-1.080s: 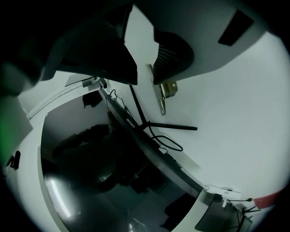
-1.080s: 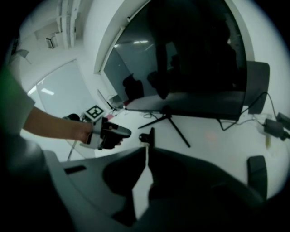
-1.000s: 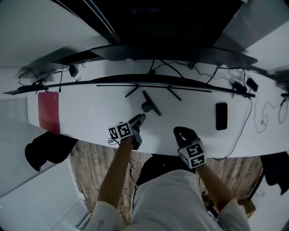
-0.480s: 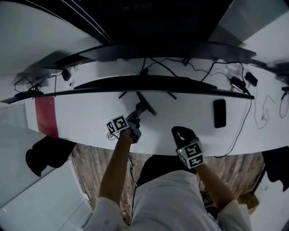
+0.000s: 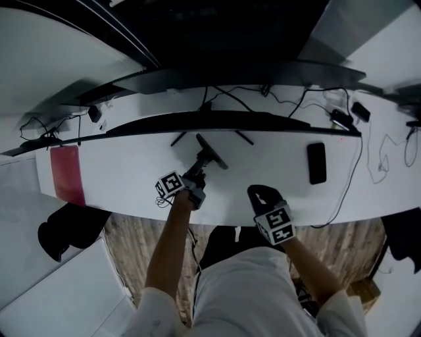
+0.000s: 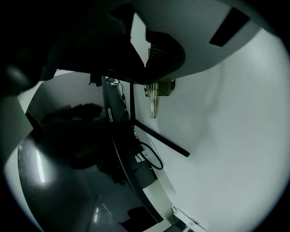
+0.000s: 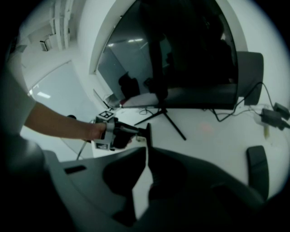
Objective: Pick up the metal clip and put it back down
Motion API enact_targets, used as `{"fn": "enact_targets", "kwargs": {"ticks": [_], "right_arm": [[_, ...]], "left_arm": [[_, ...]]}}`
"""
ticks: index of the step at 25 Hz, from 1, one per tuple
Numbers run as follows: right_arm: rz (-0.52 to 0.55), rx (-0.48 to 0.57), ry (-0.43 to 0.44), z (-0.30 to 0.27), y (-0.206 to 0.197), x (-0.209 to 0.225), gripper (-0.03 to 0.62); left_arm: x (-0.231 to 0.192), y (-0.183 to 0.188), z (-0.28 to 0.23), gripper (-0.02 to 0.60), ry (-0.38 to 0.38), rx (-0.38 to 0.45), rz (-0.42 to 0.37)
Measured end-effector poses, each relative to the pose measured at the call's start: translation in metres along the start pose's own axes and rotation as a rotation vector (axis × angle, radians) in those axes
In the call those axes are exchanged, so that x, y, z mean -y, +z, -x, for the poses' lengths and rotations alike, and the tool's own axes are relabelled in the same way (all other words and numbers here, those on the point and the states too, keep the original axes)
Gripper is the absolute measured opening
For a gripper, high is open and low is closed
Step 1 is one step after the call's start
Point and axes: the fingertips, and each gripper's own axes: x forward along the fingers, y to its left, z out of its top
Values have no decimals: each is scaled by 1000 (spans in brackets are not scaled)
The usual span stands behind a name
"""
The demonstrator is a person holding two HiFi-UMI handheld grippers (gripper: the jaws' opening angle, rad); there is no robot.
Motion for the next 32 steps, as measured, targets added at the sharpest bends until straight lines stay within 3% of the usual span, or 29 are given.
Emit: {"fn": "enact_targets", "kwargs": {"ticks": [13, 32], "right_arm": [[42, 4, -69, 8, 7, -34, 37], [61, 29, -226, 31, 11, -110, 37]], "left_arm": [[14, 6, 43, 37, -72, -34, -42], [25, 8, 123, 37, -162, -159, -110]]}}
